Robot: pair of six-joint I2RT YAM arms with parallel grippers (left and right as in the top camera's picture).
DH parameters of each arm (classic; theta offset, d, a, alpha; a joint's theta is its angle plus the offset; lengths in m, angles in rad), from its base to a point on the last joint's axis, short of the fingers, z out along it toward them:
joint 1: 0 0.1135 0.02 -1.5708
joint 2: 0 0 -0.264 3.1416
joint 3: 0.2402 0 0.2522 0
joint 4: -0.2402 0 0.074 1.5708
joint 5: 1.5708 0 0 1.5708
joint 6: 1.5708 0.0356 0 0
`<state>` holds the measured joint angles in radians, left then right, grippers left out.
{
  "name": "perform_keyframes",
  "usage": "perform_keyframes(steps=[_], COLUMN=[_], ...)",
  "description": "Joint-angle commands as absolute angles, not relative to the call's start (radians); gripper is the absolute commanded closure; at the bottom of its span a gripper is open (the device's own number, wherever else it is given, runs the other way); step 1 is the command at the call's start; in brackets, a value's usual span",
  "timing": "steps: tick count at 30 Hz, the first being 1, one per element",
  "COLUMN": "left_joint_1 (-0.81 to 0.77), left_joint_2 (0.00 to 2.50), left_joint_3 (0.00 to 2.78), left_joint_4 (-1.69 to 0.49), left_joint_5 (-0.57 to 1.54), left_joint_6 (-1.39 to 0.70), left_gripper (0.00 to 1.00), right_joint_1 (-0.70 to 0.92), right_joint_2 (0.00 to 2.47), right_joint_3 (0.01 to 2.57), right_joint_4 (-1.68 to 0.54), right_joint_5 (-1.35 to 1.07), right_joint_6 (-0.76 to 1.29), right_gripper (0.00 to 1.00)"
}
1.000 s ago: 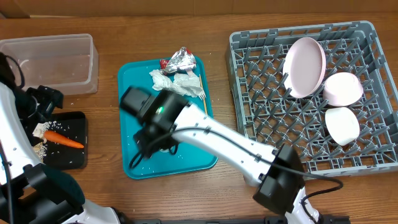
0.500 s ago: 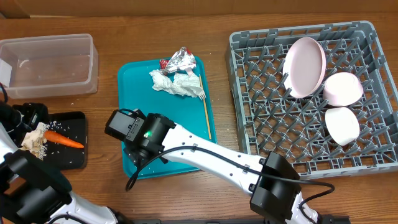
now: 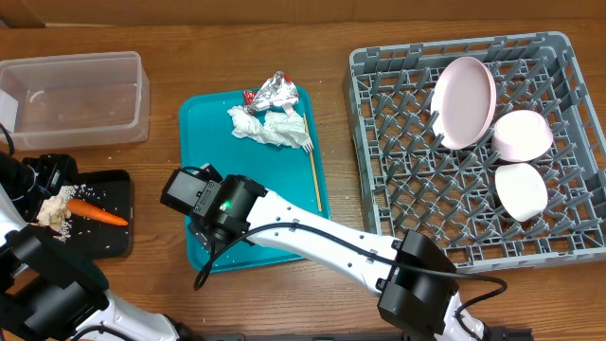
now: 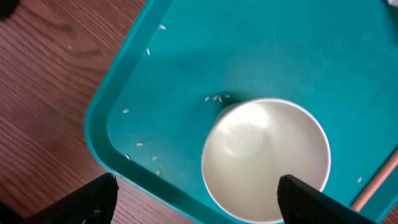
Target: Sort waste into correct bins and load items into the dishwasher rack
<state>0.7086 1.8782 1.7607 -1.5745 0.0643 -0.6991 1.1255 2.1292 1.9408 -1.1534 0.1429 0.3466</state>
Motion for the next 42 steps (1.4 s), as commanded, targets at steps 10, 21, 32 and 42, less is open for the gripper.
perform_keyframes(steps=[10, 21, 32, 42], left_joint_1=[0.706, 0.706, 0.706, 0.706], left_joint_2=[1.885, 1.885, 1.885, 1.885], left_joint_3=[1.774, 1.774, 1.774, 1.774], left_joint_4=[-1.528, -1.478, -1.478, -1.476], left_joint_5=[0.078, 0.078, 0.078, 0.078], left_joint_6=[-0.684, -0.685, -0.684, -0.684], left_gripper=[0.0, 0.0, 0.0, 0.0], right_joint_1=[1.122, 1.121, 1.121, 1.105], right_joint_2=[2.104, 2.104, 2.106, 2.106], right_joint_3=[1.93, 1.858, 1.817, 1.779], right_joint_4=[-1.118, -1.029, -0.987, -0.934], right_joint_5=[0.157, 0.145, 0.127, 0.13], right_joint_6=[0.348, 0.44, 0.468, 0.477], right_gripper=[0.15, 0.18, 0.19, 0.19])
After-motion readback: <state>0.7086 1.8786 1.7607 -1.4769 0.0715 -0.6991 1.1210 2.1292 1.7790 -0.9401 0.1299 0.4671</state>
